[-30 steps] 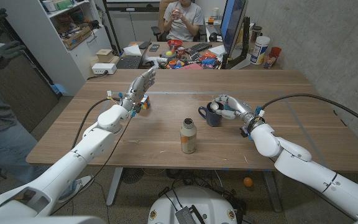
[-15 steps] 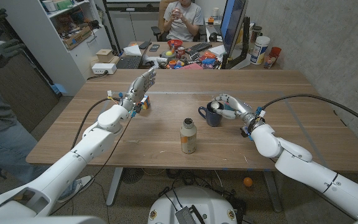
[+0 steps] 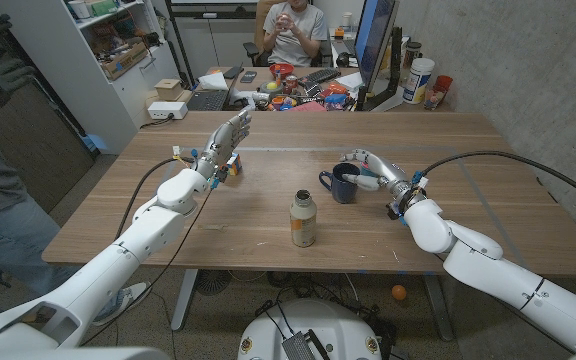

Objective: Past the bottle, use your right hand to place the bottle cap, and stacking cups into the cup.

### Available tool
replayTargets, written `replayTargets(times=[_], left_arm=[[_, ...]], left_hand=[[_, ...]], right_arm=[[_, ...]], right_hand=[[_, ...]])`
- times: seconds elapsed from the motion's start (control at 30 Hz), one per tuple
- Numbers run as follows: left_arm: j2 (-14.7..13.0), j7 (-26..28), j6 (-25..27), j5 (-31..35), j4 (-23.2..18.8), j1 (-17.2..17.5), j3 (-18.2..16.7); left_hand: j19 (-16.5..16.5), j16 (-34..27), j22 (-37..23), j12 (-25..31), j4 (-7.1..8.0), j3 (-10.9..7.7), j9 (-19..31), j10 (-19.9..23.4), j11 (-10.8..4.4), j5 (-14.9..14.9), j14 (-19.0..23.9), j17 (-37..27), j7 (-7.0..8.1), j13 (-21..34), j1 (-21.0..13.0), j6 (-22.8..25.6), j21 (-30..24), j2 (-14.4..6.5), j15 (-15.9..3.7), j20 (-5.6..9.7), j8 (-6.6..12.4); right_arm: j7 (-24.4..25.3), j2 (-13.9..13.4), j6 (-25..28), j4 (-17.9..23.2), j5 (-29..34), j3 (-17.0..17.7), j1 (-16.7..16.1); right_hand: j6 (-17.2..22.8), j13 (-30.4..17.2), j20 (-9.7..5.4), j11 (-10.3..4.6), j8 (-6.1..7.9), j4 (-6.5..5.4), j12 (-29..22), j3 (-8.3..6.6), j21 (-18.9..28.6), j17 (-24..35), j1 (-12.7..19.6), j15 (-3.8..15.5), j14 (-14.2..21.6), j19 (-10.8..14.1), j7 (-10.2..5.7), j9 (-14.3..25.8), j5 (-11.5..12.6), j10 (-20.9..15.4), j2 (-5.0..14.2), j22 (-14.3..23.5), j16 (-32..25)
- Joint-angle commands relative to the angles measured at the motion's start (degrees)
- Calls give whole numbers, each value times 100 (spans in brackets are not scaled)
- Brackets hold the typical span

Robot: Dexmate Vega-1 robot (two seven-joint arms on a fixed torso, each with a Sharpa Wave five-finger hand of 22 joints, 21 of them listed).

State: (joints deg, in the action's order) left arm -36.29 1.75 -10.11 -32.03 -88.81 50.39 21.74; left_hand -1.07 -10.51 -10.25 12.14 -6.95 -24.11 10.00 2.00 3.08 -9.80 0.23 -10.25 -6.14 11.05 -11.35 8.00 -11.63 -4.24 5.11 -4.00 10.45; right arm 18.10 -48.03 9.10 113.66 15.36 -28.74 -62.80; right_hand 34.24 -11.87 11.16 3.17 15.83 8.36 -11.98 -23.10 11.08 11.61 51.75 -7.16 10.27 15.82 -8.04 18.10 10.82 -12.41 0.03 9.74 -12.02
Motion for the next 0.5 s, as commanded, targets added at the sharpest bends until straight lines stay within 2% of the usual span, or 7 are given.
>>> replayTargets(times=[0.03, 0.13, 0.2, 0.23, 0.37, 0.43, 0.5], left_arm=[[-14, -18, -12, -36, -20, 43, -26], [-36, -44, -32, -50, -32, 68, -40], [-48, -54, -44, -65, -37, 91, -53], [-56, -63, -57, -66, -35, 102, -57], [-87, -101, -108, -88, -28, 152, -83], [-108, -104, -143, -91, -28, 185, -107], [-141, -116, -172, -93, -32, 216, -134]], left_hand=[[-5, -37, -21, 4, -24, -27, 31, 38, 34, -34, 23, -21, -10, 26, -28, 40, 4, -59, 31, -74, 52], [-4, -36, -21, 5, -25, -33, 31, 39, 38, -34, 23, -21, -17, 26, -34, 43, 4, -68, 32, -70, 53], [-4, -35, -21, 7, -26, -37, 31, 45, 34, -34, 20, -21, -17, 26, -38, 44, 4, -74, 31, -72, 52], [-2, -34, -21, 6, -26, -40, 31, 44, 26, -34, 19, -20, -13, 26, -41, 43, 3, -77, 35, -68, 51], [-1, -37, -21, 6, -30, -52, 31, 47, 15, -33, 31, -20, 43, 26, -55, -2, 3, -93, 5, -71, 31], [0, -38, -21, 8, -32, -58, 31, 53, 1, -31, 35, -19, 79, 26, -63, -50, 2, -99, 3, -72, 13], [4, -37, -21, 3, -37, -66, 32, 43, -9, -29, 37, -19, 124, 25, -74, -154, 1, -107, 1, -75, -21]], right_arm=[[286, 90, -461, -95, -4, 89, -90], [328, 144, -512, -96, -26, 116, -106], [416, 222, -640, -150, -90, 144, -126], [482, 276, -732, -199, -123, 156, -136], [668, 450, -980, -326, -232, 204, -167], [652, 512, -1105, -383, -364, 236, -159], [650, 568, -1241, -445, -464, 263, -145]], right_hand=[[143, -27, 13, -18, 57, -11, -62, -47, 34, 12, 11, 43, 66, 106, -9, 27, 22, -106, 92, 16, -56], [36, -30, 2, -18, 1, -57, -59, -29, 25, 22, -56, 47, 62, 95, -21, 22, 17, -107, 121, 16, -58], [-54, -38, -15, -36, -63, -240, -70, 97, 14, 44, -377, 39, 107, 81, -52, 14, -2, -153, 150, 18, -83], [-103, -43, -61, -35, -108, -380, -111, 238, 14, 57, -669, 52, 156, 88, -39, 3, -1, -283, 120, 20, -103], [-234, -48, -197, -26, -227, -726, -147, 591, 9, 80, -1411, 95, 354, 66, -9, -38, 68, -481, 27, 26, -173], [-368, -48, -356, -11, -303, -805, -151, 675, 2, 83, -1592, 135, 376, 38, 41, -63, 104, -538, 12, 28, -173], [-580, -46, -450, 3, -401, -866, -130, 746, -4, 90, -1741, 218, 340, 2, 125, -93, 136, -538, 1, 30, -153]])
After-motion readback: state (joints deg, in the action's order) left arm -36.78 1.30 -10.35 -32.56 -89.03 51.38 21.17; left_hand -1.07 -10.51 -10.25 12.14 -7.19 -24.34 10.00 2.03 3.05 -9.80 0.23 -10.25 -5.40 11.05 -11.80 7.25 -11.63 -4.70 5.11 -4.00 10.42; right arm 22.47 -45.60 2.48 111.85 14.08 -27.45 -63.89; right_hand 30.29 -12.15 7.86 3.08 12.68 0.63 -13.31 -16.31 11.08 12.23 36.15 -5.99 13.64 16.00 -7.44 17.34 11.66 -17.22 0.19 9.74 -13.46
